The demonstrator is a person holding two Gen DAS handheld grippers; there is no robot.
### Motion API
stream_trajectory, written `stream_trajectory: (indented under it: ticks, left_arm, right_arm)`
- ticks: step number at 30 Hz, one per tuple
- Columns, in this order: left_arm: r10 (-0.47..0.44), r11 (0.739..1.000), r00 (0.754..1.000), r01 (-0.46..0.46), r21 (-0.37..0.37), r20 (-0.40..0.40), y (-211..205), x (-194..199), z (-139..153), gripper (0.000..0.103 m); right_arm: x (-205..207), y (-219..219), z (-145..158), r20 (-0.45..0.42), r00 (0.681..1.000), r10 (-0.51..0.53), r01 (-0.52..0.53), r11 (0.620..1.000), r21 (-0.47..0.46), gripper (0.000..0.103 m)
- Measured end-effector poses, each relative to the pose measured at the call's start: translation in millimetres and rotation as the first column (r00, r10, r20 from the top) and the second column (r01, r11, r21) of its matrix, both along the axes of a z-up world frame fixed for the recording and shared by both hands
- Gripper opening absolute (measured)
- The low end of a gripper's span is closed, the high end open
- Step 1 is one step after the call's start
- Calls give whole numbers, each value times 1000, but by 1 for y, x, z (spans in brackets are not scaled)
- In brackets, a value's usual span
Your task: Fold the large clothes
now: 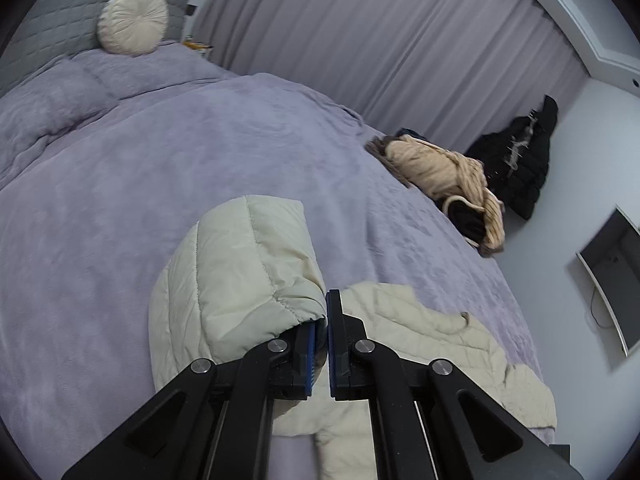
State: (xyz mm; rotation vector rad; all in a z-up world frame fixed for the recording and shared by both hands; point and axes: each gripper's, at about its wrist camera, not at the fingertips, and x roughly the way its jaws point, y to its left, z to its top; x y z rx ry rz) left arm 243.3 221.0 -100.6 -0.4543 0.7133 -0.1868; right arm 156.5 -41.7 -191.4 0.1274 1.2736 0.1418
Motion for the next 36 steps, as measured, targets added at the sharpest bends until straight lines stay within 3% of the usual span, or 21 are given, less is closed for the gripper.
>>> stream_trajectory:
  ticks: [4, 8, 11, 15, 20, 24, 28, 30, 31, 33, 36]
  left_arm:
    - [-116, 991, 993, 116, 70, -6, -74, 11, 9, 6]
    - [-210, 969, 976, 216, 117, -59, -148, 16, -4, 6]
    - [-274, 934, 954, 295, 204, -122, -204, 12, -26, 6]
    - [-327, 867, 920, 383, 319, -216, -264, 2, -61, 6]
    - [-317, 809, 892, 431, 400, -321, -292, -11, -101, 6]
    - [-297, 792, 888, 435, 429, -352, -292, -19, -111, 6]
    - [-266, 775, 899, 415, 477, -349, -292, -26, -110, 7]
    - [-248, 777, 905, 399, 487, -346, -291, -29, -108, 43]
    - [-229, 779, 911, 383, 497, -342, -290, -29, -106, 100]
    - [-198, 777, 935, 333, 535, -295, -288, -34, -98, 102]
    - [-183, 767, 929, 339, 545, -321, -288, -39, -97, 102]
  right_arm:
    - [-7, -46, 12, 17, 998, -53, 53, 999, 9, 103]
    - [-17, -93, 14, 25, 993, -117, 117, 993, 12, 103]
    - [-24, -121, 10, 20, 986, -164, 164, 986, 2, 103]
    - [-32, -156, -1, 2, 976, -220, 220, 976, -1, 103]
    - [-43, -191, -10, -15, 964, -267, 267, 964, 9, 103]
    - [-52, -209, -13, -20, 956, -292, 292, 956, 27, 103]
    - [-55, -221, -14, -19, 954, -299, 300, 953, 50, 103]
    - [-53, -226, -13, -19, 956, -294, 294, 954, 60, 103]
    - [-49, -228, -14, -22, 957, -289, 290, 955, 63, 103]
    - [-44, -233, -16, -26, 960, -279, 280, 958, 68, 103]
    - [-38, -239, -16, -27, 966, -255, 257, 964, 74, 103]
